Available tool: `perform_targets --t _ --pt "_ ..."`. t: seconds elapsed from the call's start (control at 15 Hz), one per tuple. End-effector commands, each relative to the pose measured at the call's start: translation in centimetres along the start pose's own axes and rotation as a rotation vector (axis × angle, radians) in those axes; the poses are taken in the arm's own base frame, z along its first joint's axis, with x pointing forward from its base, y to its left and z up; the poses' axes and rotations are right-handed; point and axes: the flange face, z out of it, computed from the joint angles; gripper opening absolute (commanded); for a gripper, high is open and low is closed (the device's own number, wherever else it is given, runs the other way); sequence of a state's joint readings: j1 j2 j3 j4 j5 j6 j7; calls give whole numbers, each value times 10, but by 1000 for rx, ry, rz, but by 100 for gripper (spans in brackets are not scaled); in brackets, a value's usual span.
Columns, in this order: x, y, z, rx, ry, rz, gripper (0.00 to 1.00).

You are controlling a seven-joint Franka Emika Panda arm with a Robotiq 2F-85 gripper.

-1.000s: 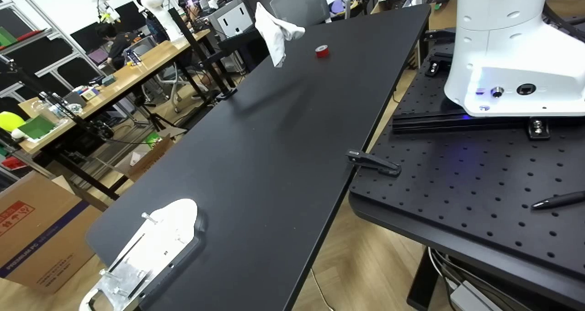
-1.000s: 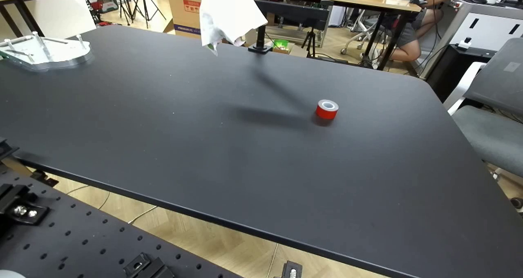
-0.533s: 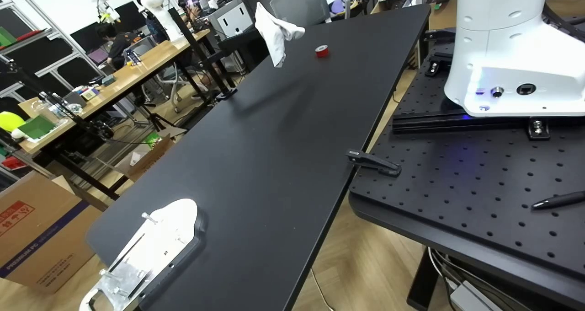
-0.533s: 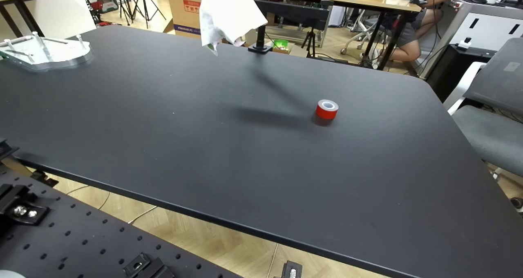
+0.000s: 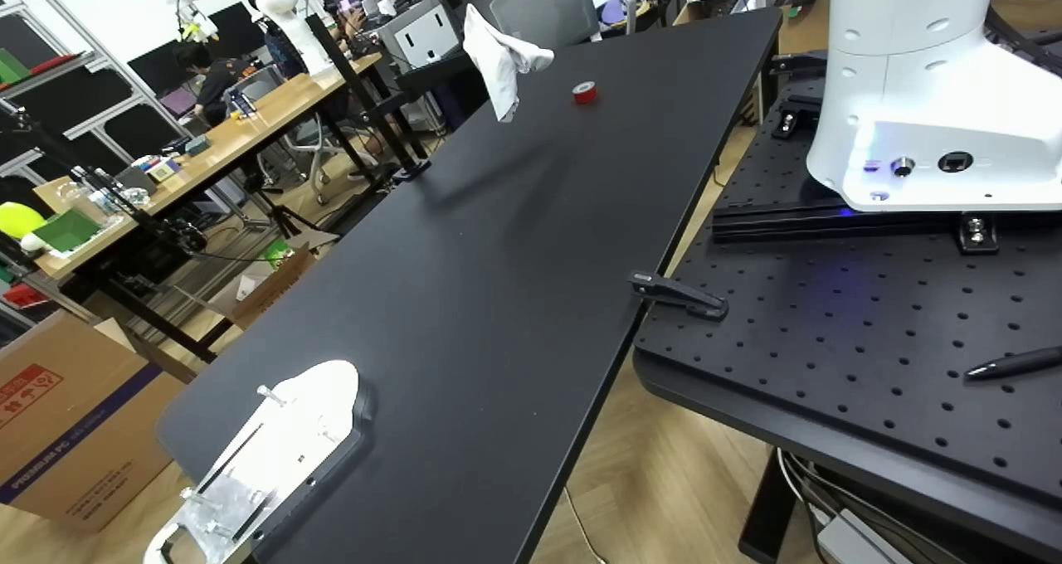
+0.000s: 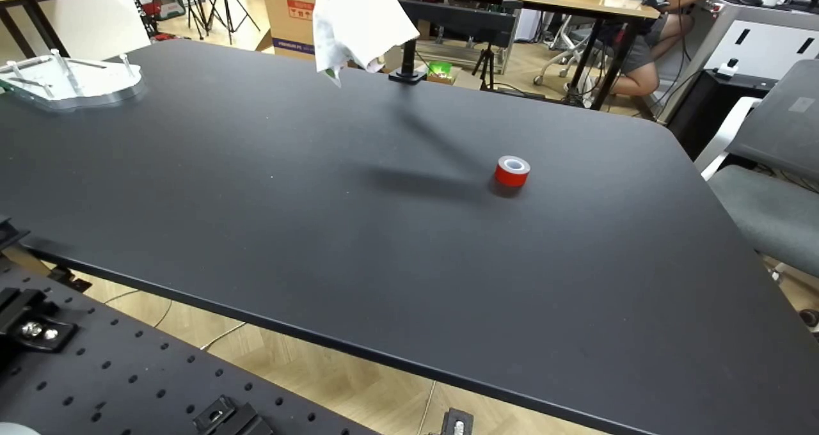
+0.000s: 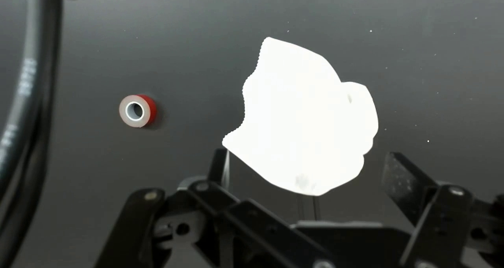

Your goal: Unhang the cloth and put it on the table

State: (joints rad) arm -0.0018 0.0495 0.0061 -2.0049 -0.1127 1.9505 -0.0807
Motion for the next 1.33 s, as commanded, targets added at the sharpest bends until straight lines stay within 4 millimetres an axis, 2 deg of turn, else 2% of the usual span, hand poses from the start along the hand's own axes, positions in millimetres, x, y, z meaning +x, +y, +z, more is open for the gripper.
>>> perform_targets --t 0.0,0.2,0.27,0.33,0.4,0.47,1.0,1.27 --pt "8 -5 0 17 -15 2 100" --pt "9 -10 8 30 -42 14 100" --pt "10 -11 10 40 -43 16 75" --pt "11 -12 12 47 -41 23 73" --pt "12 -13 13 57 -36 32 67" --pt "13 -14 13 75 -31 53 58" --pt "13 -19 10 214 0 192 3" --pt "10 -4 6 214 18 264 0"
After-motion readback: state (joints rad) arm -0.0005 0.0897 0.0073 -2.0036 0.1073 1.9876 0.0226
